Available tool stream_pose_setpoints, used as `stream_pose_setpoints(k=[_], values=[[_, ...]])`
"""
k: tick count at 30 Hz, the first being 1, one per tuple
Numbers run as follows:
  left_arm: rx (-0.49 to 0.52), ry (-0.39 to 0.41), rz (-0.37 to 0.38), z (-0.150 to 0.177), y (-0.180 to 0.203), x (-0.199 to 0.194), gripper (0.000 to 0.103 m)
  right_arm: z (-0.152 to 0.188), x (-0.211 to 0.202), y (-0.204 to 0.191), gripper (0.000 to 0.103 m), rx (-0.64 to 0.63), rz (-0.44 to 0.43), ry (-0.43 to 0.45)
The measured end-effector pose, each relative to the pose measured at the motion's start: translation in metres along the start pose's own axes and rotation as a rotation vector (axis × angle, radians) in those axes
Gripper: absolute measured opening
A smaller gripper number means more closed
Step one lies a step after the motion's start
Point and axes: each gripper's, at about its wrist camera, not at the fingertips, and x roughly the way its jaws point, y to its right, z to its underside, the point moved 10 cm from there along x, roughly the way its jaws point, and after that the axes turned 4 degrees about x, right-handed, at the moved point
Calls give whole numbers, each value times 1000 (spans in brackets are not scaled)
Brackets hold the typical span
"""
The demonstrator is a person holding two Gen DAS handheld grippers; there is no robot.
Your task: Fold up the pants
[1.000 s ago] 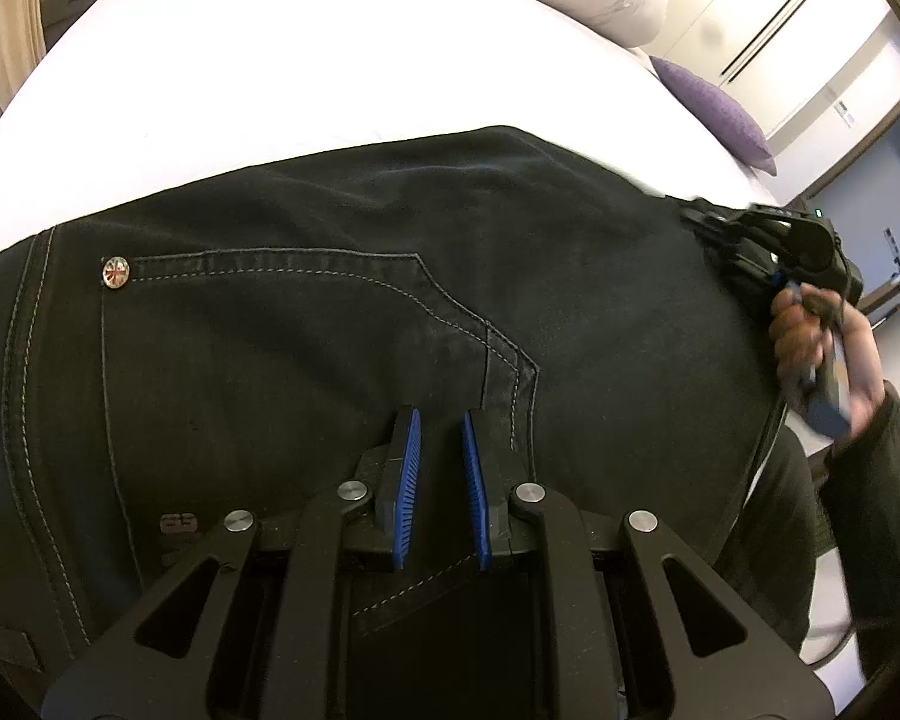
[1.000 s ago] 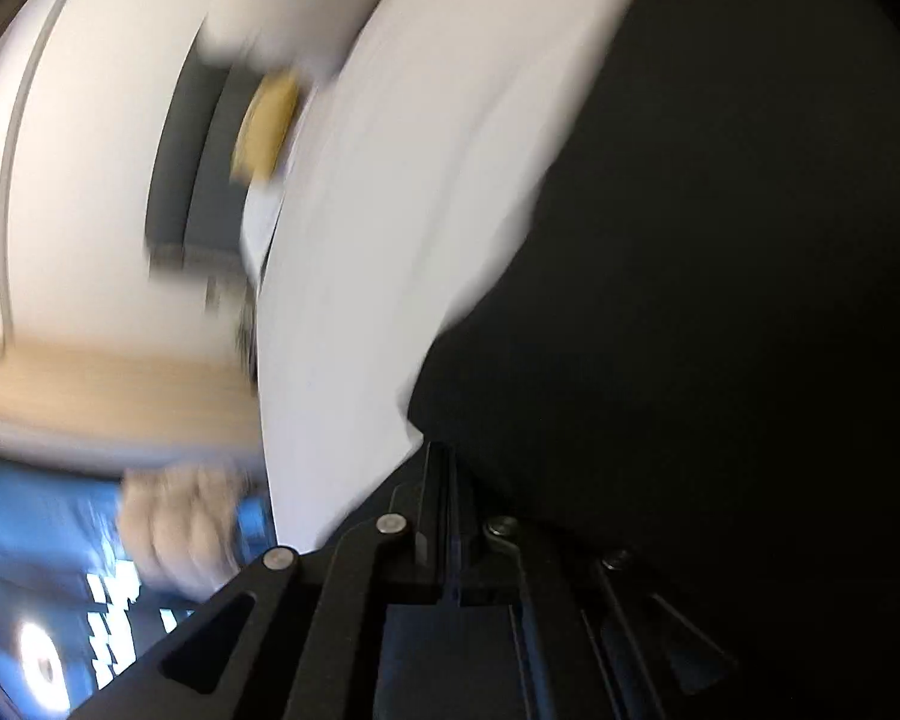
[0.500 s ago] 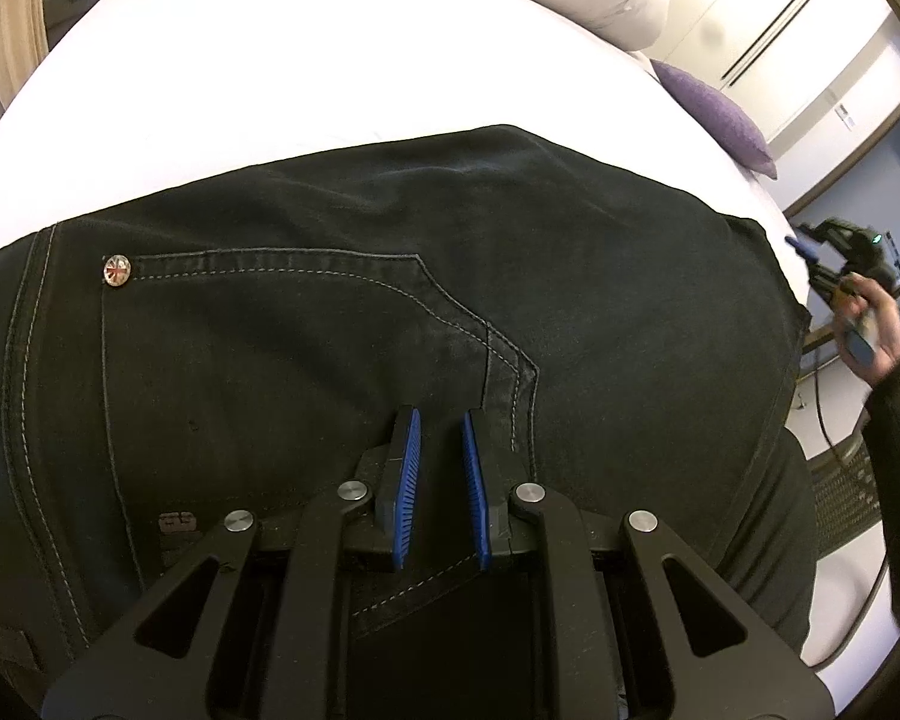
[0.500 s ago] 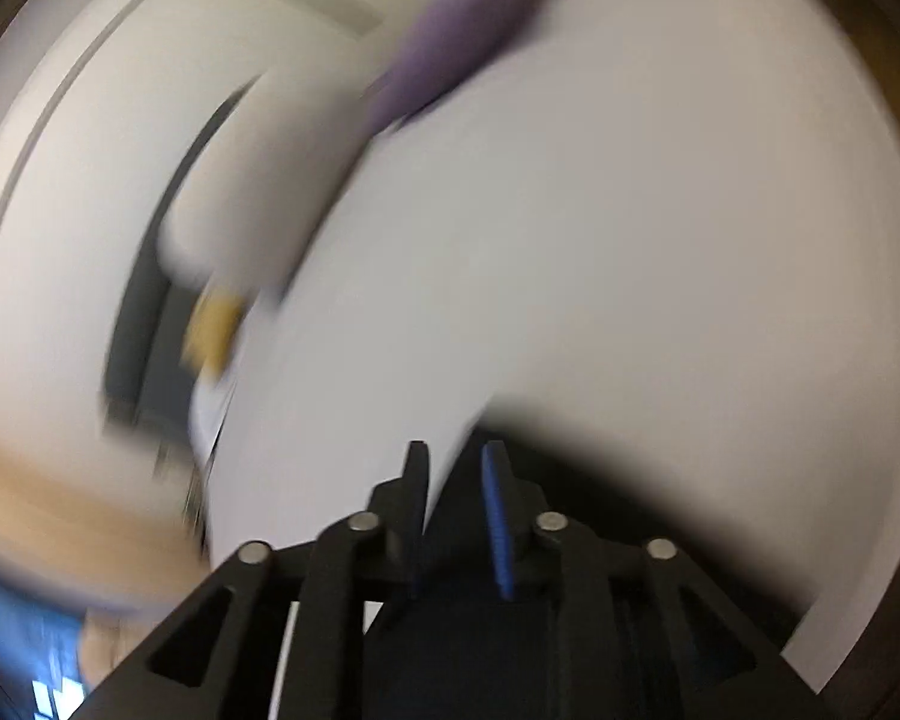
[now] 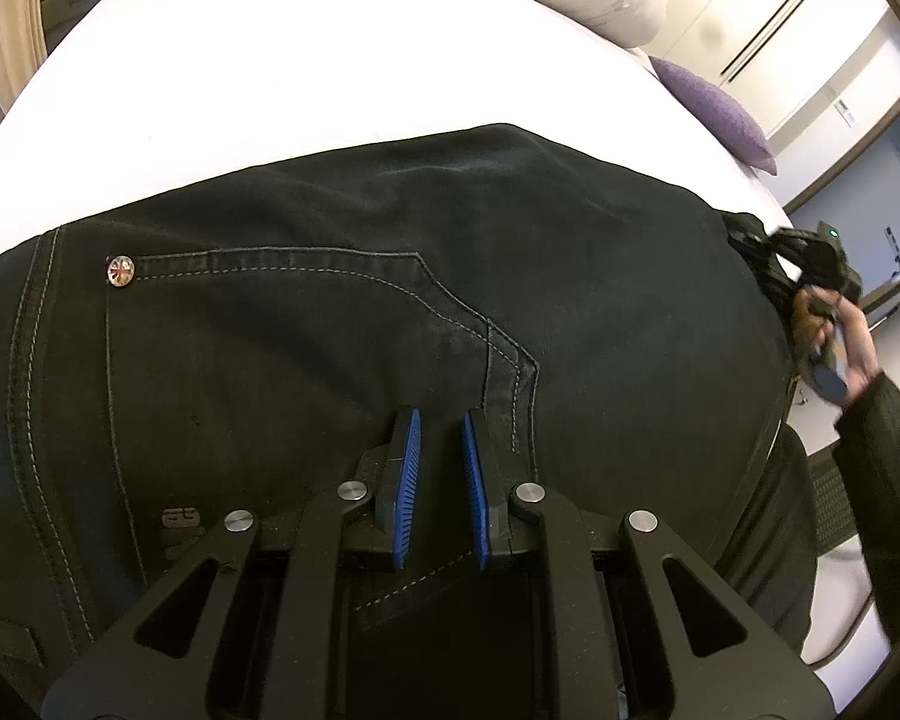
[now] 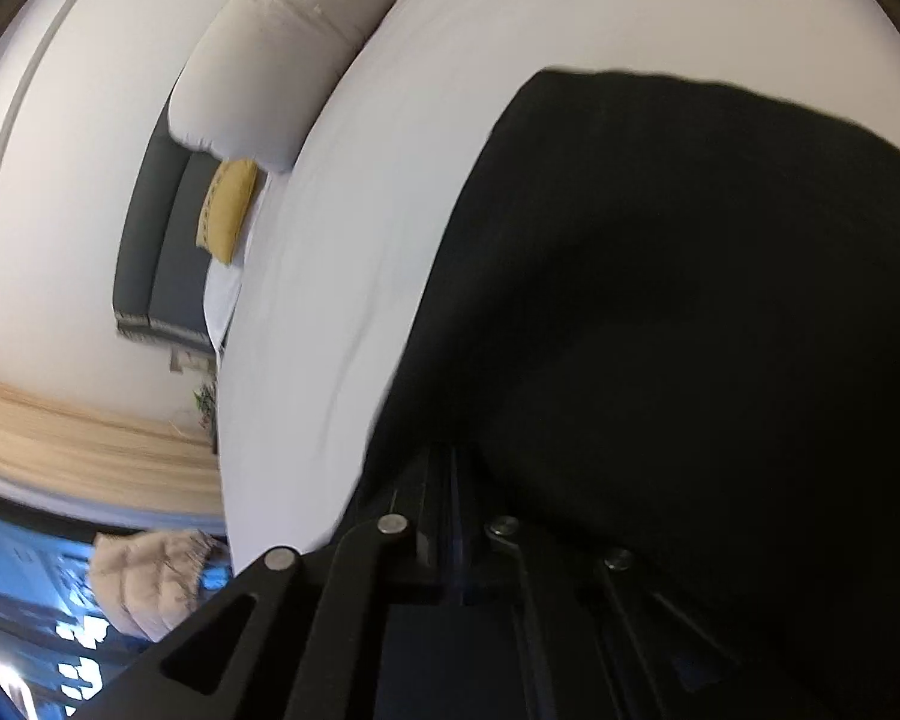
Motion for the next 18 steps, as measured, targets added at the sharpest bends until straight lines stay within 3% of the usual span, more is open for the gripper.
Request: stream_pose_setpoints(k=[3,5,9,10,11,13,16,18], values=[[9,8,-13,2,0,-3,15,-34,-4,3,0,-19,52,41],[15,19,-28,3,-1,-6,15,-70,-27,20,0,-27,83,74],[13,42,-48,7,-3,-14,15,-110,-61,41,0,16,128,166],[10,46,-52,9,-4,-17,15,-118,-71,48,4,7,128,174],[6,50,-60,10,-4,-19,15,-109,-81,41,19,-20,118,178],[-1,55,-80,11,-4,-25,15,-87,-85,17,34,-58,50,142],[8,73,-68,6,9,-35,15,-20,-77,-13,35,-115,-77,14],[27,86,-39,-1,24,-37,15,27,-65,-16,35,-133,-100,-62]])
